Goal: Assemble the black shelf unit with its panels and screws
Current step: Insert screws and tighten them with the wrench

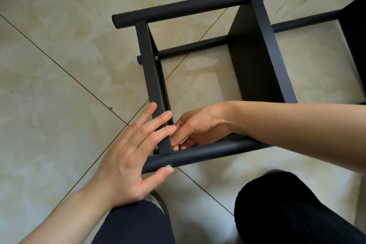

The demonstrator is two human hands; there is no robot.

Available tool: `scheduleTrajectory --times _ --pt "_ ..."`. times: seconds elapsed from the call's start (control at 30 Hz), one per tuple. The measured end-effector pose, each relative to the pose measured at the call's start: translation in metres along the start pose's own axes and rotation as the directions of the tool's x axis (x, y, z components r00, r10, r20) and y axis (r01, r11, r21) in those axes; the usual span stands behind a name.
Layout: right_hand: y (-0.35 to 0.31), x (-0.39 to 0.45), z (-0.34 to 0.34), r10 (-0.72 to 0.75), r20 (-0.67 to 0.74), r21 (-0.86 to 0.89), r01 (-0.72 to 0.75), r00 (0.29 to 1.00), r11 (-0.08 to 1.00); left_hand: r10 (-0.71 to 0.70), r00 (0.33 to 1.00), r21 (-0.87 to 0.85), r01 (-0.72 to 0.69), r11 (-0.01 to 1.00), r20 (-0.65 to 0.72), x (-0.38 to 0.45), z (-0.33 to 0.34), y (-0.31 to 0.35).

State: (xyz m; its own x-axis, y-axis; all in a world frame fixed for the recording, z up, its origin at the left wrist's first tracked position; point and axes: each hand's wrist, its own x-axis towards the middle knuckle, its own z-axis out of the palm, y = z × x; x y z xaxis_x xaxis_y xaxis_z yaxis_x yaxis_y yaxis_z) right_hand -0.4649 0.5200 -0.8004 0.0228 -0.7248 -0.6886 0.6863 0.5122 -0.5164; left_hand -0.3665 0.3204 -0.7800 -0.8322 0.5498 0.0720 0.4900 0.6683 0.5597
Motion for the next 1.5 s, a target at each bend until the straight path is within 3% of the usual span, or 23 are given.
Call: scheduleTrajectory --times 0.2,0.47,0.9,1.33,1.5 --pt "0.0014 0.0023 0.002 0.01 -0.042 -0.031 -0.012 0.999 0.999 -0.004 1.0 0.0 0.004 1.0 -0.006 0.0007 0.0004 0.0006" --pt "-0.0003 0.0002 -0.0042 -0.012 0.054 0.004 0.012 0.998 1.0 -0.012 1.0 -0.01 0.012 1.0 -0.002 0.0012 0.0001 0.0014" --pt "-0.0014 0.0037 0.0006 0.034 -0.016 -0.035 -0.034 0.999 0.999 -0.007 1.0 0.0 0.007 1.0 0.002 0.0017 0.0005 0.0015" --pt "-0.0027 0.0013 -0.0044 0.047 0.073 -0.006 -0.046 0.996 0.999 -0.007 1.0 0.002 0.007 1.0 0.012 0.0021 -0.0004 0.0023" --pt "-0.0015 0.001 -0.0022 0.021 0.021 -0.019 -0.02 1.0 1.0 -0.012 1.0 0.005 0.011 1.0 0.011 0.0018 -0.0016 0.0033"
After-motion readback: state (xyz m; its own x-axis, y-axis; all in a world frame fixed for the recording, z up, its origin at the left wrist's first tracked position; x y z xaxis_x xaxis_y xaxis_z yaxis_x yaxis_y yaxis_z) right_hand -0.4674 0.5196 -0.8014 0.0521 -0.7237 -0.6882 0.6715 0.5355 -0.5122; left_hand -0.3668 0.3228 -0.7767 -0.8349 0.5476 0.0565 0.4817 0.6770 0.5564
